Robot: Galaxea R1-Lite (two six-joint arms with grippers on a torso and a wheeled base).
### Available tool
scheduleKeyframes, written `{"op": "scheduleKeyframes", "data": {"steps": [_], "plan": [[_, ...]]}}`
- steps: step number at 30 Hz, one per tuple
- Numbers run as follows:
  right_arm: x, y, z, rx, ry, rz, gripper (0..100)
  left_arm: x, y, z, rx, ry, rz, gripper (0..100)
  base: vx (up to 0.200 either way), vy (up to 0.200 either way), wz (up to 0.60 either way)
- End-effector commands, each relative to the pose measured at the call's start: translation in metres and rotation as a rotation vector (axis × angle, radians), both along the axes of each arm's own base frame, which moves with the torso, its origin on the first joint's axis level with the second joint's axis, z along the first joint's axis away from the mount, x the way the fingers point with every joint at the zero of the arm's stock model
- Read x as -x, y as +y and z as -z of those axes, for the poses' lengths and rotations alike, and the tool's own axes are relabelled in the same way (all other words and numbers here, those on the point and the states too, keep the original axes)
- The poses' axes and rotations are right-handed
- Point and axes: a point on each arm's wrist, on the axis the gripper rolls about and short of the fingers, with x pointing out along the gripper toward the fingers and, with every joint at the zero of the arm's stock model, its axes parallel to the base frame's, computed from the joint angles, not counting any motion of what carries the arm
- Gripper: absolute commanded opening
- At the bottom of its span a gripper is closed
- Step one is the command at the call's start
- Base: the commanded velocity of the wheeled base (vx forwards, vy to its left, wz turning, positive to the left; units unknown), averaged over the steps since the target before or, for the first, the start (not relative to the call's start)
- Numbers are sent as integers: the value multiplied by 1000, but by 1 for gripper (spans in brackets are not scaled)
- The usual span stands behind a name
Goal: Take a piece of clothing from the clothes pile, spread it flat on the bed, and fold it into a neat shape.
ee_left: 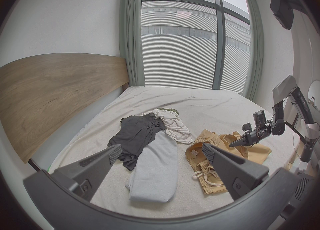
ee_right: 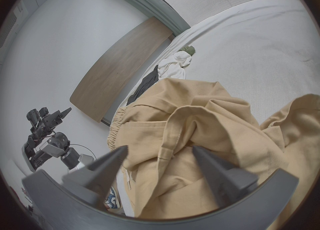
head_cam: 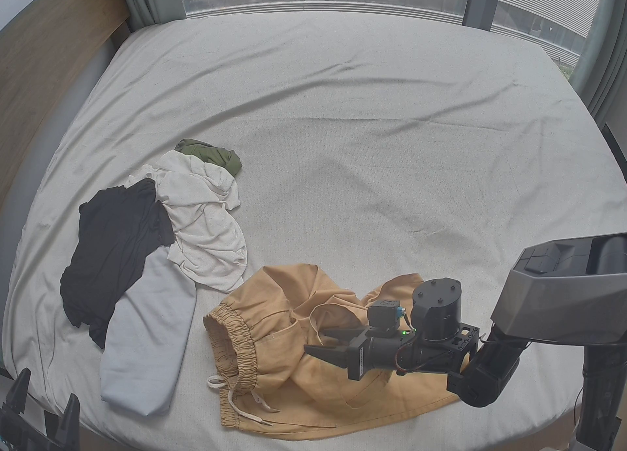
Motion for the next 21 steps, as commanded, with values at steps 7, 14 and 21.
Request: {"op": "scheduleKeyframes", "data": {"steps": [7,14,21], "plan": [[-1,-4,1,2,-9,24,0,0,0,5,0,2,-1,100,0,0,0],[12,-22,-20,-52,-60,43,0,0,0,5,0,2,-1,100,0,0,0],[24,-51,-37,-111,-68,95,0,0,0,5,0,0,-1,100,0,0,0]]}}
